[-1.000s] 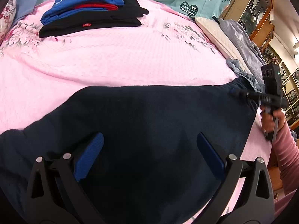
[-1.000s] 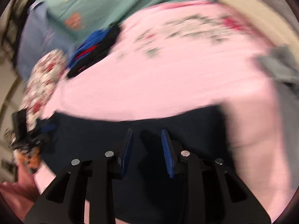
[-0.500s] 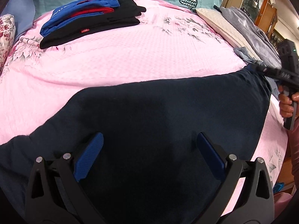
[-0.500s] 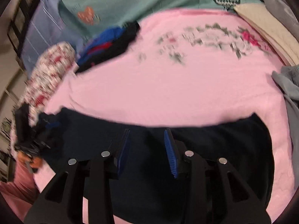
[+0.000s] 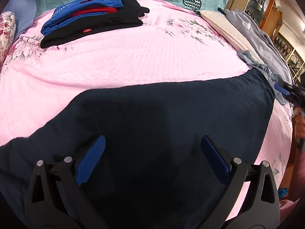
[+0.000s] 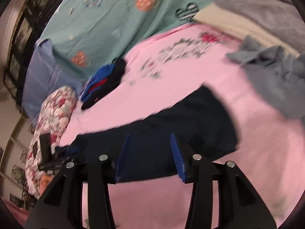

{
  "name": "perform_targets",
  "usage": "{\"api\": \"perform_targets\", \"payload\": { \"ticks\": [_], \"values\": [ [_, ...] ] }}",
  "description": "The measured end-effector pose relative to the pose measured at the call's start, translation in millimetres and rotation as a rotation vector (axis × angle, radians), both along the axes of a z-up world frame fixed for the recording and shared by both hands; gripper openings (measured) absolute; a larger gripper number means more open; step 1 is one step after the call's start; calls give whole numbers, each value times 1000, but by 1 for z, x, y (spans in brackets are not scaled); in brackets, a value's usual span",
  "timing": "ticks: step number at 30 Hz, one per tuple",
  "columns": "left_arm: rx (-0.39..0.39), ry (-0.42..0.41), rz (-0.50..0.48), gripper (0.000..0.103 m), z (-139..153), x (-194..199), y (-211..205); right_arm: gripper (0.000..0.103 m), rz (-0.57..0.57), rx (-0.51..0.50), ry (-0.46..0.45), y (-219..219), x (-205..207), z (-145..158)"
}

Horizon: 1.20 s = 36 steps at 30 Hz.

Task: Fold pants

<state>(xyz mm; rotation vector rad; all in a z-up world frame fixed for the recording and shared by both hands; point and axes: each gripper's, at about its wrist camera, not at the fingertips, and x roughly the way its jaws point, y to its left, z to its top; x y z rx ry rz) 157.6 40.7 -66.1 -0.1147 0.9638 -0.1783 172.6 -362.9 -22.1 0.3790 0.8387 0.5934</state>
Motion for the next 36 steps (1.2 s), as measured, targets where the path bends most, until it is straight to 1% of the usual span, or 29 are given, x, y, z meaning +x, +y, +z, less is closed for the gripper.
{"api": "perform_targets", "payload": {
  "ticks": [2, 4, 6, 7, 8, 9, 10, 11, 12, 13, 14, 15, 17, 18, 19, 20, 21, 22, 23, 24, 25, 26, 27, 29, 31, 32, 34, 35, 36],
  "values": [
    [12, 2, -1, 101, -1, 0, -2, 46, 23, -35, 45, 14, 5, -13],
    [24, 4, -2, 101, -1, 1, -3, 43, -40, -77, 105, 6, 14, -27],
    [30, 4, -2, 101, -1, 1, -4, 40, -96, 78, 177, -22, 23, -36],
    [29, 4, -3, 101, -2, 1, -3, 34, -145, 103, 193, -34, 25, -37],
    [27, 3, -3, 101, -2, 1, -3, 23, -211, 114, 201, -47, 26, -39],
    [25, 3, -3, 101, -2, 1, -2, 16, -274, 130, 212, -58, 28, -41],
    [23, 4, -3, 101, -2, 1, -2, 16, -297, 151, 219, -61, 27, -42],
    [24, 3, -3, 101, -2, 1, -2, 17, -317, 136, 218, -57, 25, -41],
    [25, 4, -3, 101, -2, 1, -3, 22, -345, 86, 196, -49, 21, -34],
    [26, 4, -3, 101, -2, 1, -2, 35, -357, 37, 158, -37, 16, -25],
    [27, 3, -3, 101, -2, 1, -2, 40, -340, 5, 98, -19, 9, -14],
    [37, 5, 14, 101, 0, 0, -3, 42, -296, 8, 50, -2, 5, -7],
    [60, 24, 81, 101, 5, -3, -11, 43, -179, 43, 7, 29, 1, -3],
    [31, 20, 83, 101, 10, -6, -18, 45, -101, 70, -8, 48, 2, -2],
    [-35, 3, 60, 101, 16, -9, -28, 45, -34, 82, -7, 67, 5, -5],
    [-87, -6, 40, 101, 19, -11, -37, 45, -6, 87, 1, 76, 6, -7],
    [-114, -7, 21, 101, 19, -13, -47, 45, 32, 91, 14, 90, 9, -12],
    [-117, -6, -5, 101, 18, -15, -61, 45, 52, 83, 15, 98, 10, -16],
    [-102, 2, -28, 101, 14, -17, -70, 46, 58, 45, 28, 106, 12, -22],
    [-82, 15, -47, 101, 10, -19, -76, 46, 55, 33, 69, 106, 19, -28],
    [-45, 35, -59, 101, 4, -24, -77, 46, 47, 46, 97, 104, 22, -34],
    [-21, 27, -70, 101, 4, -29, -75, 46, 43, 86, 119, 99, 26, -38],
    [11, 28, -82, 101, 4, -39, -67, 46, 35, 114, 127, 94, 27, -40],
    [40, 40, -61, 101, 4, -52, -44, 46, 18, 140, 127, 88, 27, -40],
    [81, 57, 9, 101, 0, -66, -8, 47, 39, 107, 121, 94, 24, -39],
    [72, 57, 35, 101, 0, -73, 11, 47, 53, 91, 120, 97, 20, -39],
    [-32, 40, 35, 101, 5, -89, 44, 47, 75, 75, 122, 102, 19, -38],
    [-32, 43, 71, 101, 8, -93, 58, 47, 78, 78, 123, 102, 19, -39],
    [37, 58, 143, 101, 10, -95, 71, 47, 77, 85, 125, 101, 19, -40]
  ]
}}
